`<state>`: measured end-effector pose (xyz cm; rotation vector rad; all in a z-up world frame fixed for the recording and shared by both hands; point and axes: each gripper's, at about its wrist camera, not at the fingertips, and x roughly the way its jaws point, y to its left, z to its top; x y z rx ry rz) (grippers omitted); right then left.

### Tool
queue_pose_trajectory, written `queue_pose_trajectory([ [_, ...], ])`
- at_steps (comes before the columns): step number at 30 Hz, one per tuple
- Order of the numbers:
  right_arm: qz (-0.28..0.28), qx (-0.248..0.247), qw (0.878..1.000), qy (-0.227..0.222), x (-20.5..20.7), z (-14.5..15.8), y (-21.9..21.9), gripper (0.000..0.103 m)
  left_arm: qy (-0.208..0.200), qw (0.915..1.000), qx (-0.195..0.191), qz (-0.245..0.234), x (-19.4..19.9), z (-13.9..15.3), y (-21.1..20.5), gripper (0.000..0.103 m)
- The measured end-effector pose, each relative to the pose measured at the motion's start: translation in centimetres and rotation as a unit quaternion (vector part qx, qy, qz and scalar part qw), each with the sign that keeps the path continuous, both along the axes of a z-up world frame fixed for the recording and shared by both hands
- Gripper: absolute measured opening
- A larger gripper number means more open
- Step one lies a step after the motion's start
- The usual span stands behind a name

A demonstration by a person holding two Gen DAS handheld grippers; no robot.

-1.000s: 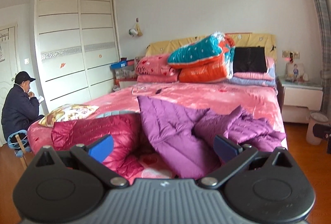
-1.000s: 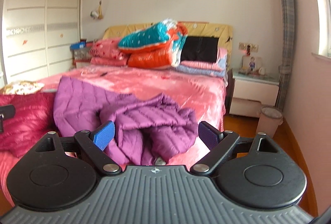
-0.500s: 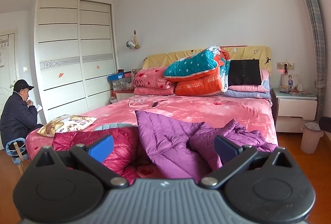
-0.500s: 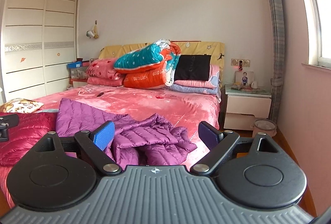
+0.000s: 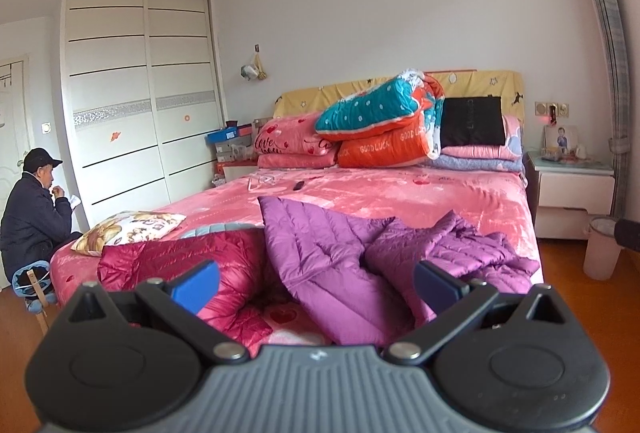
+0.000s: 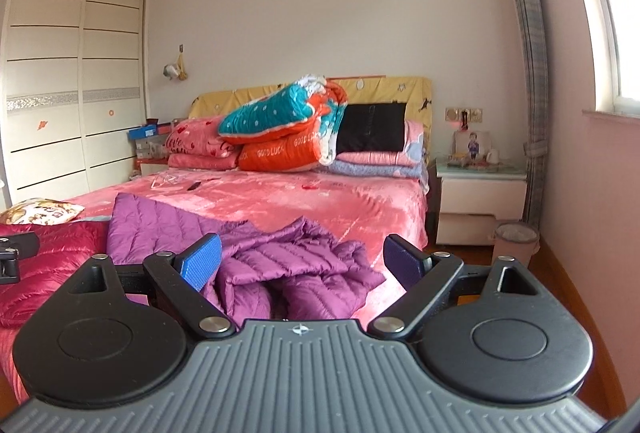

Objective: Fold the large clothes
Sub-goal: 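Move both open tools toward the purple jacket on the bed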

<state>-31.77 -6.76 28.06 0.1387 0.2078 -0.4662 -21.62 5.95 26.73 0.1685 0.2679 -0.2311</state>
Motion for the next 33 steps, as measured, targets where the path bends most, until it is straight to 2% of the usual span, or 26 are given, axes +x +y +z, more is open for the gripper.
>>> queue_pose_trajectory([
  [17, 0.013, 0.022, 0.999, 0.042, 5.0, -6.3, -1.9, 0.103, 0.055, 0.9981, 0.03, 0.004, 3.3, -4.3, -2.1, 0.103],
  [24, 0.02, 0.009, 0.998, 0.063, 6.7, -9.7, -2.6, 0.103, 0.071, 0.9967, 0.037, 0.011, 4.6, -5.7, -3.0, 0.103],
  [33, 0.039, 0.043, 0.994, 0.094, 8.9, -14.2, -5.3, 0.103, 0.091, 0.9946, 0.05, 0.007, 6.2, -7.8, -4.0, 0.103],
])
